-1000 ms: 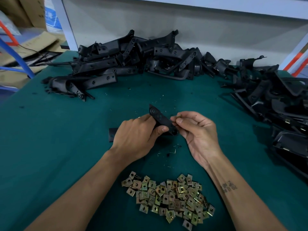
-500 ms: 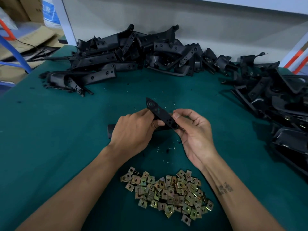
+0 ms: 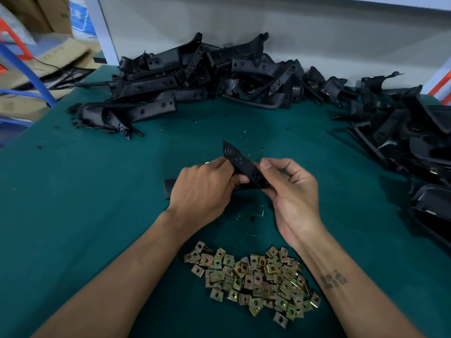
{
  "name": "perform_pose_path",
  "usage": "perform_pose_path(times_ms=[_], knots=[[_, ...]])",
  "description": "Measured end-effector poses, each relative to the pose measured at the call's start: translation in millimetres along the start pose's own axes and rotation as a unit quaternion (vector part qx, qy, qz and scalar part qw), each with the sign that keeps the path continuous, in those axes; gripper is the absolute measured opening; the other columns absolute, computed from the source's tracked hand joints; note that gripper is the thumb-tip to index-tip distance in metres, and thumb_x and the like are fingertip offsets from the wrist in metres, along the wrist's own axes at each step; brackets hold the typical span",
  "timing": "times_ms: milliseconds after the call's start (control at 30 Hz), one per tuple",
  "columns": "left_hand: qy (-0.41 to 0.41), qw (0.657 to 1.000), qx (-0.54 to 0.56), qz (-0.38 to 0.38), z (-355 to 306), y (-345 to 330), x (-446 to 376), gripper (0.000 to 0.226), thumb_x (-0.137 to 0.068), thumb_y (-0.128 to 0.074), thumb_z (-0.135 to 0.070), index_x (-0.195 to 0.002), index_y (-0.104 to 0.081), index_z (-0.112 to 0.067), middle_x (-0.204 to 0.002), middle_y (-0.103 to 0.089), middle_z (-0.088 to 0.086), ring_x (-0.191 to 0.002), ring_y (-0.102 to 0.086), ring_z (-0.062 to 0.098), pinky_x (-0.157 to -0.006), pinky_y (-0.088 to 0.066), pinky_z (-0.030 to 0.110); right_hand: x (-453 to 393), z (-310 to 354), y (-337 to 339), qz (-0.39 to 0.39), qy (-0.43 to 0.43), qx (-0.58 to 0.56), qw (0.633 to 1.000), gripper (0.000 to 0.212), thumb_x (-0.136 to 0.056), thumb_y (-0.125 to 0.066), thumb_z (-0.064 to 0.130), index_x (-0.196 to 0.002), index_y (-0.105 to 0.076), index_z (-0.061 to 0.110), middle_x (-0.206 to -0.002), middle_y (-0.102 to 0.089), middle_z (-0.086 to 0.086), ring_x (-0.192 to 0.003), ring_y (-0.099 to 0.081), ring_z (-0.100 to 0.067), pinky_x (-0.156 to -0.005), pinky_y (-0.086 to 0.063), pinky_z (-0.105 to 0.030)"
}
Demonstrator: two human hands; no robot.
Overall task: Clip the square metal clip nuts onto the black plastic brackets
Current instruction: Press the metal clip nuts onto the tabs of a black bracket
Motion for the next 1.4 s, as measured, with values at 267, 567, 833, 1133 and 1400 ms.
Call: perform_pose_path(times_ms=[267, 567, 833, 1133, 1400], knots=[[0.019, 1.0, -0.01, -0.012, 0.0, 4.1, 0.7, 0.05, -0.101, -0.031, -0.053, -0.09, -0.059, -0.013, -0.084, -0.064, -0.001, -0.062, -0.061, 0.034, -0.047, -0.038, 0.033, 0.9, 3.9, 1.6, -0.007, 0.031, 0.037, 0.999, 0.004, -0.08, -0.076, 0.017, -0.078, -0.076, 0.02, -0.078, -0.075, -0.004, -0.077, -0.071, -0.014, -0.08, -0.06, -0.03], [0.02, 0.999, -0.025, -0.04, -5.9, 10.4, 2.9, 0.048, -0.101, -0.036, -0.051, -0.081, -0.055, -0.011, -0.075, -0.061, 0.0, -0.053, -0.057, 0.033, -0.045, -0.031, 0.029, 0.1, 4.7, 3.1, -0.012, 0.015, 0.015, 1.0, 0.007, -0.08, -0.074, 0.017, -0.083, -0.072, 0.012, -0.081, -0.076, -0.005, -0.078, -0.071, -0.015, -0.077, -0.058, -0.03], [0.012, 0.999, -0.033, -0.041, -6.7, 8.0, 2.7, 0.047, -0.101, -0.038, -0.05, -0.082, -0.056, -0.011, -0.078, -0.062, 0.001, -0.055, -0.059, 0.034, -0.045, -0.035, 0.031, 0.9, 1.5, 5.9, -0.033, 0.024, 0.017, 0.999, 0.01, -0.091, -0.07, 0.008, -0.082, -0.072, 0.014, -0.08, -0.076, -0.001, -0.077, -0.07, -0.011, -0.079, -0.056, -0.029], [-0.002, 0.997, -0.063, -0.033, -10.0, 3.5, 3.7, 0.047, -0.102, -0.036, -0.051, -0.082, -0.056, -0.013, -0.078, -0.062, -0.001, -0.055, -0.06, 0.031, -0.047, -0.026, 0.029, 4.8, 0.0, 7.5, -0.048, 0.032, -0.001, 0.998, 0.015, -0.094, -0.067, 0.002, -0.082, -0.07, 0.011, -0.076, -0.075, 0.0, -0.073, -0.07, -0.01, -0.073, -0.058, -0.025], [0.007, 0.998, -0.052, -0.038, -6.9, 5.6, 2.5, 0.045, -0.101, -0.04, -0.049, -0.078, -0.054, -0.012, -0.075, -0.061, 0.0, -0.054, -0.058, 0.033, -0.045, -0.029, 0.029, 2.4, -0.5, 7.6, -0.032, 0.003, 0.006, 0.999, 0.011, -0.092, -0.068, 0.002, -0.083, -0.072, 0.008, -0.082, -0.076, -0.006, -0.084, -0.072, -0.018, -0.092, -0.056, -0.04]])
Point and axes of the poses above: each hand's wrist, its own x-axis away from the middle knuckle, its own y-axis out of the back of the hand, z = x × y, the point moved 10 cm from there along -x, towards the middle knuckle
